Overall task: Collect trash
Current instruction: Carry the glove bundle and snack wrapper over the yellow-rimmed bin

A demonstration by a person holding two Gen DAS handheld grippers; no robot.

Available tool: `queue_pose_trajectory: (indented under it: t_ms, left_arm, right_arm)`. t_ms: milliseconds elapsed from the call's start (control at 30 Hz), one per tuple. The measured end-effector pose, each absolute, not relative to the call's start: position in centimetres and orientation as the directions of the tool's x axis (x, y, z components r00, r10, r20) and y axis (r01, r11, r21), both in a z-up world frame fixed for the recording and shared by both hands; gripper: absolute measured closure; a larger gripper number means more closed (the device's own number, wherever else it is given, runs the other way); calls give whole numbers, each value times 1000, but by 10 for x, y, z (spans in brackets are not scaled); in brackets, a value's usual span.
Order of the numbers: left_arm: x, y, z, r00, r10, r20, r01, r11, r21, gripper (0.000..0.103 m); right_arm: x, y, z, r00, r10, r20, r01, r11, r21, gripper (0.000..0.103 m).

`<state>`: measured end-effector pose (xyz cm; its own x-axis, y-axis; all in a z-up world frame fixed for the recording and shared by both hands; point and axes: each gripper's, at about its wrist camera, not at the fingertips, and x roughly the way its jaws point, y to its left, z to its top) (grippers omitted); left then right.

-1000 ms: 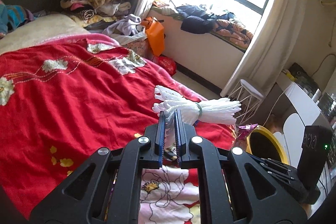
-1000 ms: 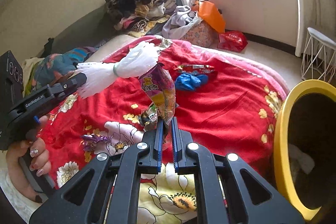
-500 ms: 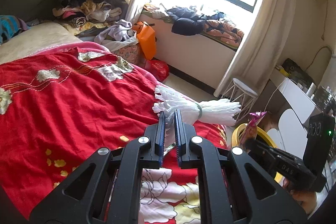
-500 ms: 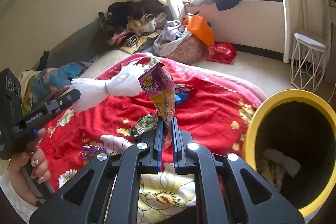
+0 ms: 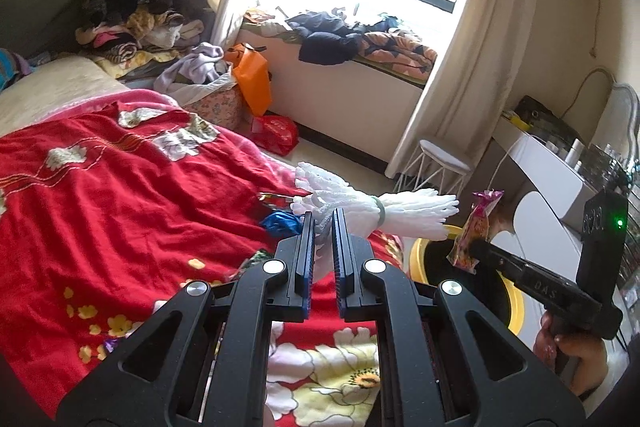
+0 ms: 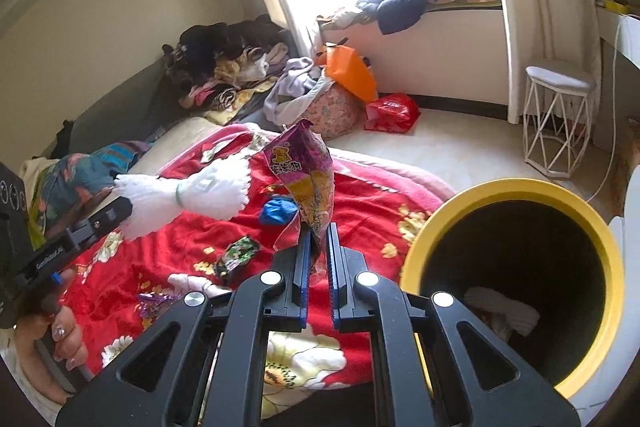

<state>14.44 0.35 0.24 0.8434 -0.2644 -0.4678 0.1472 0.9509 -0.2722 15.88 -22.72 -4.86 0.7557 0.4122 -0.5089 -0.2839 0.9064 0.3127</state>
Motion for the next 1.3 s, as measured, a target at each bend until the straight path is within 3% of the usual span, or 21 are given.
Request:
queue_pose_trajectory:
  t_ms: [1300]
  left_arm:
    - [149, -108, -17, 785, -364, -501, 325, 931, -167, 98]
  right_arm:
    - [155, -339, -66, 839, 180, -514, -3, 945, 326, 95]
